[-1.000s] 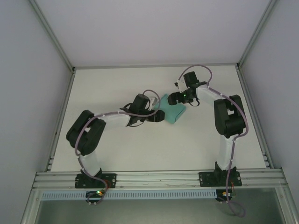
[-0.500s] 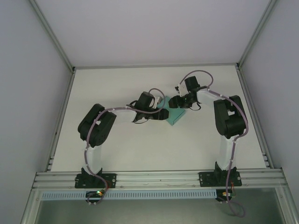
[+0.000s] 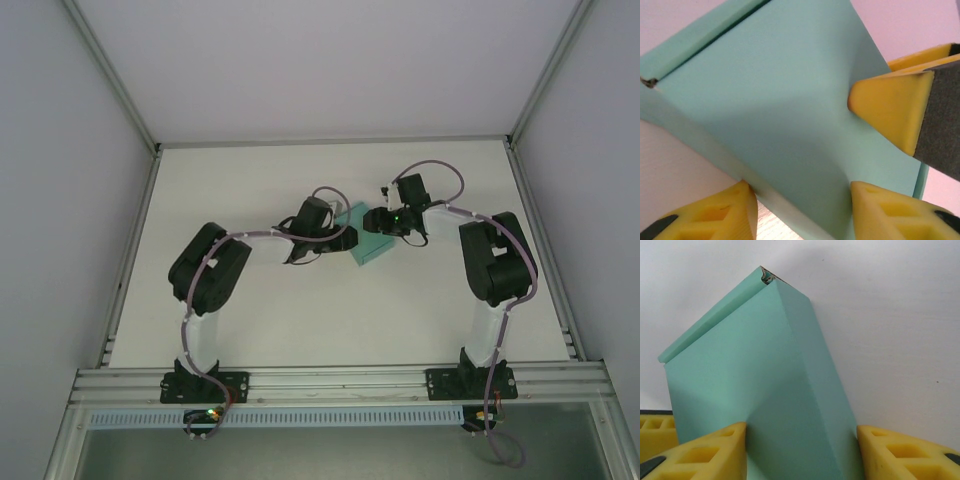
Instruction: Assemble paper box
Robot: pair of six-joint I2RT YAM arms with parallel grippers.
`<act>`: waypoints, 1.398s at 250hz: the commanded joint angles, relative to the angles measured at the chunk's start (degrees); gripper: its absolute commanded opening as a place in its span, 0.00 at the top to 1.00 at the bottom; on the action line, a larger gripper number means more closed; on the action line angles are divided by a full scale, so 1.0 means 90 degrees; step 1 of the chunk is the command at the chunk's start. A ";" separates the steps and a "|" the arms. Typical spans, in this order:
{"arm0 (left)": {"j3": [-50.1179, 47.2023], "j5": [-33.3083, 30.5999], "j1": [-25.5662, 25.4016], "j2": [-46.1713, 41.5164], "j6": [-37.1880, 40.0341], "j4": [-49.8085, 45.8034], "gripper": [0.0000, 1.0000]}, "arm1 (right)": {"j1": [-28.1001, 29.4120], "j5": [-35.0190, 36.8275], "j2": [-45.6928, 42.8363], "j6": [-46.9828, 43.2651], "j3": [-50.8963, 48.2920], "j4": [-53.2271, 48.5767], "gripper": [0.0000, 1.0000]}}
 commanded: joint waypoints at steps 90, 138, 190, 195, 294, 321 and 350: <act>0.0695 -0.0983 -0.1000 0.0782 -0.1078 -0.0603 0.97 | 0.1173 -0.1631 0.0234 0.0887 -0.0920 0.0200 0.64; 0.0686 -0.0807 -0.1022 0.0689 -0.1011 -0.1002 0.83 | 0.1110 -0.1475 0.0131 0.0817 -0.0942 0.0034 0.64; 0.0428 -0.0510 -0.1020 0.0353 -0.0689 -0.1336 0.57 | 0.1015 -0.1361 0.0049 0.0710 -0.1008 -0.0101 0.64; 0.0430 -0.0446 -0.1020 0.0350 -0.0689 -0.1336 0.57 | 0.1011 -0.1361 0.0046 0.0722 -0.1015 -0.0100 0.64; 0.0793 0.0791 -0.0996 0.0164 -0.0154 -0.2237 0.35 | 0.0983 -0.1157 0.0000 0.0638 -0.1028 -0.0279 0.64; 0.0884 0.0680 -0.0983 0.0103 -0.0010 -0.2587 0.29 | 0.0962 -0.1147 0.0000 0.0635 -0.1040 -0.0286 0.64; 0.0923 0.1059 -0.0973 0.0195 -0.0079 -0.2408 0.23 | 0.0955 -0.1146 0.0018 0.0658 -0.1038 -0.0265 0.64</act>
